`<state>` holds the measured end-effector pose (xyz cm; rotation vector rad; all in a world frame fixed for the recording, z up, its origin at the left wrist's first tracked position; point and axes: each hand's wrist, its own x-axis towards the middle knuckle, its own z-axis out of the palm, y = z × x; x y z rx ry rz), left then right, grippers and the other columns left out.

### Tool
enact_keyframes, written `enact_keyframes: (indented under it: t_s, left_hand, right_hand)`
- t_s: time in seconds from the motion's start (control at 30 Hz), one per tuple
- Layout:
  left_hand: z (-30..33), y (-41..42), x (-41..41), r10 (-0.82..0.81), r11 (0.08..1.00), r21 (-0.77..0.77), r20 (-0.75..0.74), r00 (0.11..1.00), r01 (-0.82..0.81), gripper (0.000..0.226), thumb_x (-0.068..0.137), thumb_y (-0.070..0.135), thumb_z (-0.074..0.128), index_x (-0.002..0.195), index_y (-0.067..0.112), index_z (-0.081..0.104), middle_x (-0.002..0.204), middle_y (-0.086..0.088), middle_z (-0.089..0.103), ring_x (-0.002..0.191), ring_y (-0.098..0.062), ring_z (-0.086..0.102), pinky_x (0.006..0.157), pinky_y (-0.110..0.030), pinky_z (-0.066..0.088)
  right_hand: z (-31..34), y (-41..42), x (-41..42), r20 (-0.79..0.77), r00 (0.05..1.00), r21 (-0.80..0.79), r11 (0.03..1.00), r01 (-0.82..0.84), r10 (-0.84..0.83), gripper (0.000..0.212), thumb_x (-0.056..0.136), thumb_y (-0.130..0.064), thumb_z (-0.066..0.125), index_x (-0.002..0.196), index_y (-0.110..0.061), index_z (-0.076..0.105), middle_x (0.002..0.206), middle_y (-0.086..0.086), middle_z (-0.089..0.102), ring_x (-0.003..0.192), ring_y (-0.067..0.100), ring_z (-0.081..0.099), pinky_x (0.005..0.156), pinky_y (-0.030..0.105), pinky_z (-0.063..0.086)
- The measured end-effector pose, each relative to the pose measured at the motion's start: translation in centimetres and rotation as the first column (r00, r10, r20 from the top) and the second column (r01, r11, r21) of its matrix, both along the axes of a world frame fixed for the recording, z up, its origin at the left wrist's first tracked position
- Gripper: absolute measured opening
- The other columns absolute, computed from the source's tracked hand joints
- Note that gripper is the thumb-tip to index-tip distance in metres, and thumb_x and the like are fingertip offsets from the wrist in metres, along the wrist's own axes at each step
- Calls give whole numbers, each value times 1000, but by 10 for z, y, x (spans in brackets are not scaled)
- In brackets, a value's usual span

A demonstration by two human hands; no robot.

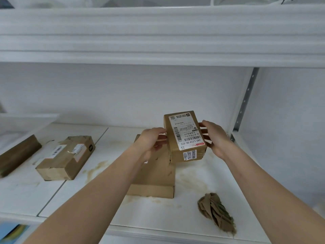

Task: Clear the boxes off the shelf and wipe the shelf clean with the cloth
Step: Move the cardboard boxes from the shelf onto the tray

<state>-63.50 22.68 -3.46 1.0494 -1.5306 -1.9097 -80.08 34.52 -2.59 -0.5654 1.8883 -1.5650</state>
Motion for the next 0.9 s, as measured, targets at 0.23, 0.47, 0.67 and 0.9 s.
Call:
enact_keyframes:
  t_s: [0.23, 0.47, 0.67, 0.9]
  left_hand:
    - [4, 4, -4, -24, 1000, -7, -25, 999, 24, 14, 88, 14, 54, 94, 11, 66, 88, -4, 70, 80, -21, 62, 74, -28, 41]
    - [3, 5, -8, -30, 999, -14, -14, 999, 30, 18, 89, 17, 53, 99, 13, 67, 90, -1, 72, 81, -18, 63, 77, -28, 41]
    - [4, 7, -10, -32, 999, -32, -3, 999, 32, 17, 89, 20, 52, 98, 16, 65, 100, 0, 70, 91, -19, 63, 80, -30, 39]
    - [6, 10, -9, -36, 999, -6, -26, 999, 35, 17, 89, 31, 53, 90, 17, 63, 101, -2, 67, 98, -24, 61, 78, -31, 38]
  right_hand:
    - [4, 2, -3, -28, 1000, 0, 1000, 14, -14, 30, 99, -32, 38, 111, -19, 62, 98, 3, 70, 97, 17, 63, 96, 40, 44]
    - [7, 8, -2, -35, 999, 5, 1000, 9, -9, 32, 100, -33, 37, 111, -23, 65, 96, 2, 69, 94, 14, 63, 95, 39, 41]
    - [8, 10, -1, -41, 999, 9, 1000, 8, -8, 31, 101, -32, 35, 112, -23, 63, 99, 1, 69, 96, 15, 61, 94, 38, 40]
    - [8, 11, -1, -39, 999, -1, 1000, 3, -3, 30, 101, -35, 36, 107, -25, 63, 100, -1, 69, 98, 15, 61, 92, 38, 38]
